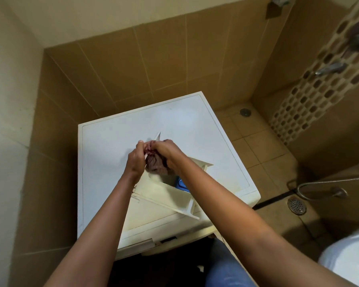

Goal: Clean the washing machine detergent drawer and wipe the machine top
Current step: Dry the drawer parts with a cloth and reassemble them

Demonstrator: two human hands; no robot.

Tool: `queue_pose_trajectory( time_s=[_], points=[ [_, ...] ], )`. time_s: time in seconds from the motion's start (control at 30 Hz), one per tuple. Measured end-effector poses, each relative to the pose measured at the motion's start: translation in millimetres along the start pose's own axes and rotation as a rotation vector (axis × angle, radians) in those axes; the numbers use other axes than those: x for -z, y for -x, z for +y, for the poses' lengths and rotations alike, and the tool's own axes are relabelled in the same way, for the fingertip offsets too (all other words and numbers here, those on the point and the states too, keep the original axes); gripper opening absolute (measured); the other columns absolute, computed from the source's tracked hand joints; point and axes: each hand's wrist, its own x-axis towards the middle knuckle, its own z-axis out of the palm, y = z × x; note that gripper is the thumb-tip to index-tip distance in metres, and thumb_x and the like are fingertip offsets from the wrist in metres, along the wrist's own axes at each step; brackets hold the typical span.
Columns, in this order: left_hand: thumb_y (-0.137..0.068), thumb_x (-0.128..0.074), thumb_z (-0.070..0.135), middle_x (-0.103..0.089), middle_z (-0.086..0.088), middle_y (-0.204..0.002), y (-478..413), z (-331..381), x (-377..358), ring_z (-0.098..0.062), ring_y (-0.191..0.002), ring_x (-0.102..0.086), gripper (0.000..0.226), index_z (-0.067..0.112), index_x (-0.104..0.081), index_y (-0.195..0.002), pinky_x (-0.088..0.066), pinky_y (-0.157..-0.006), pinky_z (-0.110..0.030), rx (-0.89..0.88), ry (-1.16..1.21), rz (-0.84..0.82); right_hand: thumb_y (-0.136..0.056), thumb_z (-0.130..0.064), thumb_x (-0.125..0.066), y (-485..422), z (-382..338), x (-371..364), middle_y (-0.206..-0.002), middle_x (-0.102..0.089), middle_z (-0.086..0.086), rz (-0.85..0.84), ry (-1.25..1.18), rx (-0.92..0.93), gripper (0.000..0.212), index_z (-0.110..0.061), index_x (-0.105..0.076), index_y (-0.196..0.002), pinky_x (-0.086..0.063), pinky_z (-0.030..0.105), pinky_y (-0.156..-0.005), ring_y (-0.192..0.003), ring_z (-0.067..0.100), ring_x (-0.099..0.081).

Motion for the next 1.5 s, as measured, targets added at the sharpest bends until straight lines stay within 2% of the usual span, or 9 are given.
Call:
queue_pose_trajectory(
  time_s=[0.17, 0.4, 0.57, 0.73, 0.9, 1.0, 1.27, 1.37, 1.5],
  points=[
    [-0.088, -0.033, 0.053, -0.07, -0.009, -0.109, 2.1, 4.3, 0.7, -0.02, -0.102, -0.064, 0.055, 0.017, -0.07, -0.108, -0.05, -0.087, -0.031, 0.078, 0.106, 0.023, -0.07, -0.029, -0.057, 4.7, 34.0, -30.5, -0.074, -0.07, 0.002, 0.105, -0.102, 0.076, 0.013, -0.02, -0.066, -0.068, -0.054, 0.038, -0.081, -0.082, 0.027, -0.068],
    [-0.065, -0.04, 0.065, -0.068, -0.007, -0.119, 1.8, -0.7, 8.1, -0.025, -0.109, -0.064, 0.078, 0.021, -0.066, -0.123, -0.045, -0.104, -0.047, 0.113, 0.196, -0.043, -0.083, -0.009, -0.051, 38.3, 65.1, -33.9, -0.078, -0.07, 0.01, -0.097, -0.235, -0.032, 0.014, -0.009, -0.065, -0.081, -0.055, 0.031, -0.07, -0.07, 0.022, -0.066],
    [-0.072, -0.043, 0.058, -0.072, 0.002, -0.108, 4.4, 6.0, 8.4, -0.02, -0.107, -0.063, 0.043, 0.038, -0.075, -0.092, -0.046, -0.1, -0.042, 0.021, 0.042, 0.023, -0.094, -0.018, -0.047, 49.0, 84.6, -44.8, -0.098, -0.07, 0.016, -0.073, -0.083, 0.038, 0.02, -0.013, -0.063, -0.083, -0.051, 0.035, -0.088, -0.086, 0.023, -0.065],
    [-0.096, -0.055, 0.027, -0.067, 0.001, -0.115, 7.8, 4.8, 6.9, -0.01, -0.107, -0.06, 0.028, 0.015, -0.066, -0.119, -0.044, -0.091, -0.023, -0.211, -0.169, 0.115, -0.094, -0.021, -0.049, 55.9, 90.4, -17.7, -0.111, -0.069, 0.013, -0.206, 0.128, 0.122, 0.018, -0.017, -0.065, -0.099, -0.048, 0.043, -0.099, -0.104, 0.029, -0.065],
    [-0.095, -0.055, 0.014, -0.068, 0.01, -0.104, 17.4, 7.2, 14.4, -0.008, -0.102, -0.064, 0.02, 0.017, -0.067, -0.11, -0.05, -0.088, -0.02, -0.338, -0.195, 0.284, -0.098, -0.021, -0.048, 56.3, 88.3, 20.0, -0.1, -0.068, 0.007, -0.038, 0.085, 0.258, 0.017, -0.015, -0.062, -0.092, -0.051, 0.038, -0.088, -0.092, 0.022, -0.065],
    [-0.094, -0.055, 0.024, -0.068, 0.002, -0.114, 20.1, -0.5, 25.8, -0.016, -0.11, -0.061, 0.023, 0.017, -0.065, -0.114, -0.049, -0.09, -0.029, -0.299, -0.42, 0.238, -0.096, -0.016, -0.049, 61.7, 92.7, 26.5, -0.089, -0.064, 0.001, -0.091, 0.451, 0.346, 0.012, -0.013, -0.059, -0.089, -0.048, 0.034, -0.077, -0.083, 0.016, -0.059],
    [-0.1, -0.042, 0.045, -0.063, -0.003, -0.122, 43.0, -46.4, 37.8, -0.021, -0.116, -0.055, 0.04, 0.019, -0.058, -0.125, -0.043, -0.089, -0.03, -0.181, -0.45, 0.127, -0.087, -0.011, -0.054, 83.9, 112.1, 12.7, -0.08, -0.058, -0.005, 0.42, 0.576, 0.906, 0.007, -0.012, -0.061, -0.087, -0.04, 0.023, -0.062, -0.075, 0.01, -0.051],
    [-0.101, -0.04, 0.041, -0.066, -0.001, -0.106, 44.0, -46.0, 32.7, -0.021, -0.104, -0.058, 0.034, 0.019, -0.061, -0.118, -0.044, -0.08, -0.03, -0.197, -0.464, 0.138, -0.088, -0.012, -0.056, 63.2, 125.3, 9.4, -0.107, -0.062, 0.006, 0.206, 1.139, 0.901, 0.021, -0.009, -0.063, -0.107, -0.047, 0.034, -0.069, -0.098, 0.024, -0.053],
    [-0.102, -0.038, 0.042, -0.067, -0.005, -0.104, 42.7, -48.0, 31.0, -0.025, -0.1, -0.059, 0.037, 0.019, -0.058, -0.122, -0.049, -0.082, -0.038, -0.209, -0.516, 0.143, -0.094, -0.015, -0.046, 49.8, 120.0, -6.2, -0.099, -0.061, 0.016, -0.056, 1.124, 0.692, 0.018, -0.001, -0.057, -0.096, -0.04, 0.033, -0.072, -0.092, 0.03, -0.055]
  ],
)
